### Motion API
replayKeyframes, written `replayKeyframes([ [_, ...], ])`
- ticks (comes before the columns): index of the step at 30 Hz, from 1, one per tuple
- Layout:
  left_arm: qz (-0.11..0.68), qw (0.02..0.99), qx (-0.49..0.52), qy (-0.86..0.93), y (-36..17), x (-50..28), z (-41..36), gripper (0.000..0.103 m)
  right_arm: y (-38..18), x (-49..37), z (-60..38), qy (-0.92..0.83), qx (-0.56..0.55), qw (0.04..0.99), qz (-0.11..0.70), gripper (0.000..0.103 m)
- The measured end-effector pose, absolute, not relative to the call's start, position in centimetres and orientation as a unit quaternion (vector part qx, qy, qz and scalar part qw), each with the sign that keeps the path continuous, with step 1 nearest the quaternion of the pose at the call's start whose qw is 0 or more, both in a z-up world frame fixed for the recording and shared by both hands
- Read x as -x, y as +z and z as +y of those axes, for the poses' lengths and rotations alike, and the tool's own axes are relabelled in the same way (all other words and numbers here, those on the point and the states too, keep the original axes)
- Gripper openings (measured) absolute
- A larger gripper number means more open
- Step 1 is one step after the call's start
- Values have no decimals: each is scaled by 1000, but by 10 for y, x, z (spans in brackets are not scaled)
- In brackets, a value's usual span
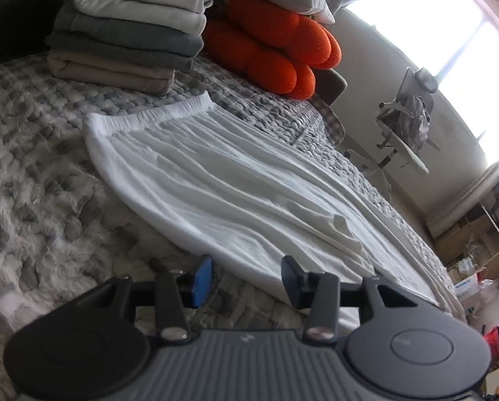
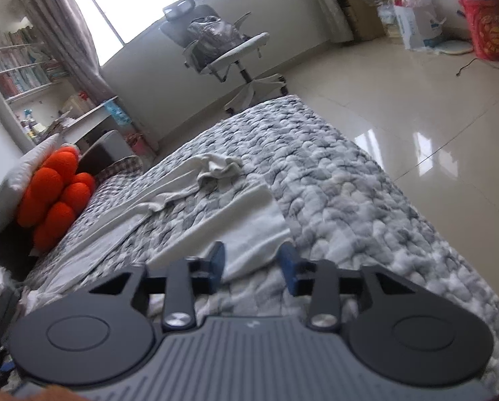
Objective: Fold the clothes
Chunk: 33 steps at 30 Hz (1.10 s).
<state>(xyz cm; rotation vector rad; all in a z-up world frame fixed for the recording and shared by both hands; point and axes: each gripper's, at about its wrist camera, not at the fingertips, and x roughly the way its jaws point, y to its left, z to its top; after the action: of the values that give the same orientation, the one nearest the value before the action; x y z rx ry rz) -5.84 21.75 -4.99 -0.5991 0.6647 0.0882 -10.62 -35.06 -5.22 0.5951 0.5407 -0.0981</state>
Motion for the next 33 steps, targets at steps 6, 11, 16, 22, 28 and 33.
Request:
replayKeyframes([
  [6, 309, 903, 290, 66, -52, 57, 217, 14, -48, 105, -346, -61, -270, 928, 249, 0],
  [11, 299, 911, 281, 51, -45, 55, 213, 1, -32, 118, -353, -65, -267, 934, 227, 0],
  [16, 275, 924, 261, 50, -32, 62, 206, 1, -23, 130, -357, -66, -256, 937, 227, 0],
  [22, 290, 925, 239, 54, -25, 68, 204, 1, -22, 143, -352, -65, -238, 941, 233, 0],
  [28, 304, 926, 216, 55, -27, 77, 206, 1, -29, 152, -345, -68, -209, 946, 241, 0],
  [33, 321, 925, 194, 60, -38, 79, 203, 1, -48, 152, -342, -78, -189, 943, 263, 0],
])
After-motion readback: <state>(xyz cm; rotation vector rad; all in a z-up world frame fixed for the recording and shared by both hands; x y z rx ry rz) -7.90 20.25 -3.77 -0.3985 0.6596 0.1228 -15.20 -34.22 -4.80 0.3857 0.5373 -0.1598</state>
